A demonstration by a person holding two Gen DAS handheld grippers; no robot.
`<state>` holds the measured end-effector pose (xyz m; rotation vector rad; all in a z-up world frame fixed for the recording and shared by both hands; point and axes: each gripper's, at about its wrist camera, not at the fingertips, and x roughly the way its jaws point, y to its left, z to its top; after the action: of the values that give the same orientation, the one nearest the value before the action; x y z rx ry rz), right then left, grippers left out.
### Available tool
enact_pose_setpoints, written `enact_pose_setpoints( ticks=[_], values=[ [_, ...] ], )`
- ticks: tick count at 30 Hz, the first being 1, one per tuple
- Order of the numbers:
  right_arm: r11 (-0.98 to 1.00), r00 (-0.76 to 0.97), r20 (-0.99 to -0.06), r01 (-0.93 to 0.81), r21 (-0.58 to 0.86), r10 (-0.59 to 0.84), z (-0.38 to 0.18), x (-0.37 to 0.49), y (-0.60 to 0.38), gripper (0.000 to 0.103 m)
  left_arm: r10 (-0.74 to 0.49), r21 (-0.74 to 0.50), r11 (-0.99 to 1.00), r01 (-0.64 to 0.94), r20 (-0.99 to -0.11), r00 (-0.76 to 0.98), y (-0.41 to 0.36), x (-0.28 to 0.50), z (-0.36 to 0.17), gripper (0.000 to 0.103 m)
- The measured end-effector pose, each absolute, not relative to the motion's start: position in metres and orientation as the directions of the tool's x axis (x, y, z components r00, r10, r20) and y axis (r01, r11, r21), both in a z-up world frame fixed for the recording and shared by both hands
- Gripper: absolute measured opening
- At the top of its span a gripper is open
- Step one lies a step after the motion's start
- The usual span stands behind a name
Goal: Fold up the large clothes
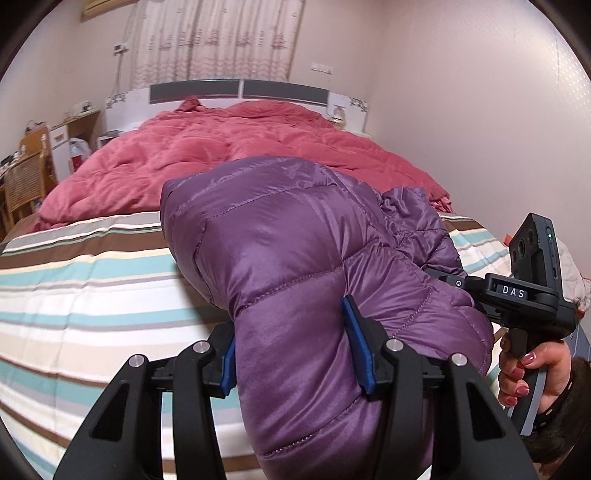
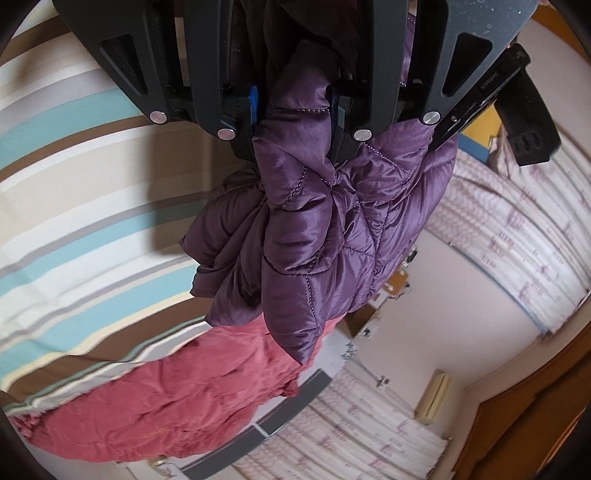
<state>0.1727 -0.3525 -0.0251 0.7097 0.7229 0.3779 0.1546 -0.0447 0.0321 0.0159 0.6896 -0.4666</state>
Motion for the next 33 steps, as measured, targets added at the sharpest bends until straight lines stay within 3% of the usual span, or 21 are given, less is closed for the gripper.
enact_pose_setpoints(
  ticks=[21, 28, 33],
  values=[
    [0.699, 0.532, -0.501, -0.276, 0.66, 0.683, -0.026, 0.217, -0.195, 0.026, -0.168, -0.126, 0.985, 0.115, -0.608, 0.775, 0.104, 0.13, 0.012, 0.049],
    [0.768, 0.523, -0.578, -0.288, 0.572, 0.626, -0.046, 0.226, -0.154, 0.027, -0.129, -0.149, 0.988, 0.036, -0.678, 0.724, 0.136, 0.149, -0.037, 0.052],
    [0.794, 0.541, -0.598, -0.263, 0.548, 0.591, -0.054, 0.219, -0.159, 0.033, -0.127, -0.136, 0.989, 0.049, -0.66, 0.741, 0.139, 0.147, -0.052, 0.056]
  ],
)
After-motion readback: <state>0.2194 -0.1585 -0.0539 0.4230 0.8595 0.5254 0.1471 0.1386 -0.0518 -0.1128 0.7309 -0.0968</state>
